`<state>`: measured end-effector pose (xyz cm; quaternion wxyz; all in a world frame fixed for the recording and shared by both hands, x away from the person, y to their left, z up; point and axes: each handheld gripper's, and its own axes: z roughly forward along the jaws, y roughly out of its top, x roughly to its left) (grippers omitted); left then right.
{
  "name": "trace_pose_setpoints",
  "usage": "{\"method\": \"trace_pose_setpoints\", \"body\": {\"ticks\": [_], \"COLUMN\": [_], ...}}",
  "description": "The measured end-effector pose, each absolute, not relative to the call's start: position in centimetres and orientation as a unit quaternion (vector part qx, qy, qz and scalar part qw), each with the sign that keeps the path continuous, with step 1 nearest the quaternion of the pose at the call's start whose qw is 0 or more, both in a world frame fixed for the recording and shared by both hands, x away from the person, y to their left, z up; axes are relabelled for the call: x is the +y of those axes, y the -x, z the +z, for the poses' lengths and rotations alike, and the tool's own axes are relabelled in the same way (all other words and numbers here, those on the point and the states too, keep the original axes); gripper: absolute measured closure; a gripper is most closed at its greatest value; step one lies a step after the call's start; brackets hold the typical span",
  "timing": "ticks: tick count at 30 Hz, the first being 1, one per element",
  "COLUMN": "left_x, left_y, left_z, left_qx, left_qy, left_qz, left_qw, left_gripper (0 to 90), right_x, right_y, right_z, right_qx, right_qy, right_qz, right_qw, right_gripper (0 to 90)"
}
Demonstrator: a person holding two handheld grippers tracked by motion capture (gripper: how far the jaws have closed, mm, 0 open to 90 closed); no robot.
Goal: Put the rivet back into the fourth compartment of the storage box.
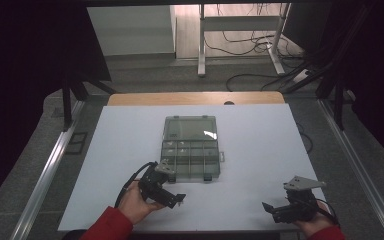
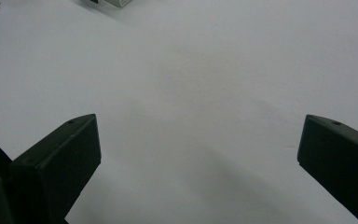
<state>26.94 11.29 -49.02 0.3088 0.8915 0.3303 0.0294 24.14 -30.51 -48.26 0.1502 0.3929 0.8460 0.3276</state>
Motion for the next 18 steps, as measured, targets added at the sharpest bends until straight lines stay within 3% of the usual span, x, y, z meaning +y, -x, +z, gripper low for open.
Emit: {"method": "trace_pose_setpoints", "body": {"ticks": [5, 6, 8, 9, 11, 18], "left_x": [11.3, 11.4, 11.3, 11.2, 11.0, 10.1], "left_y": [-26.5, -26.4, -26.2, -26.1, -26.0, -25.5], "left_z": [-49.4, -49.5, -49.8, -50.1, -50.3, -51.2], "left_qx": [0.329, 0.328, 0.325, 0.323, 0.321, 0.314], "left_qy": [-0.893, -0.894, -0.897, -0.899, -0.902, -0.909], "left_qz": [0.026, 0.023, 0.019, 0.016, 0.015, 0.004], "left_qw": [0.306, 0.305, 0.299, 0.294, 0.287, 0.272], "left_gripper": [16.9, 25.1, 28.4, 36.0, 42.6, 58.5], "right_x": [-30.5, -30.5, -30.5, -30.5, -30.5, -30.4], "right_y": [-24.1, -24.1, -24.1, -24.1, -24.1, -24.1], "right_z": [-48.3, -48.3, -48.3, -48.3, -48.3, -48.3], "right_qx": [0.847, 0.847, 0.847, 0.848, 0.848, 0.849], "right_qy": [-0.391, -0.391, -0.391, -0.391, -0.391, -0.391], "right_qz": [0.328, 0.327, 0.327, 0.326, 0.326, 0.324], "right_qw": [0.151, 0.15, 0.15, 0.149, 0.149, 0.147], "right_gripper": [0.0, 0.0, 0.0, 0.0, 0.0, 0.0]}}
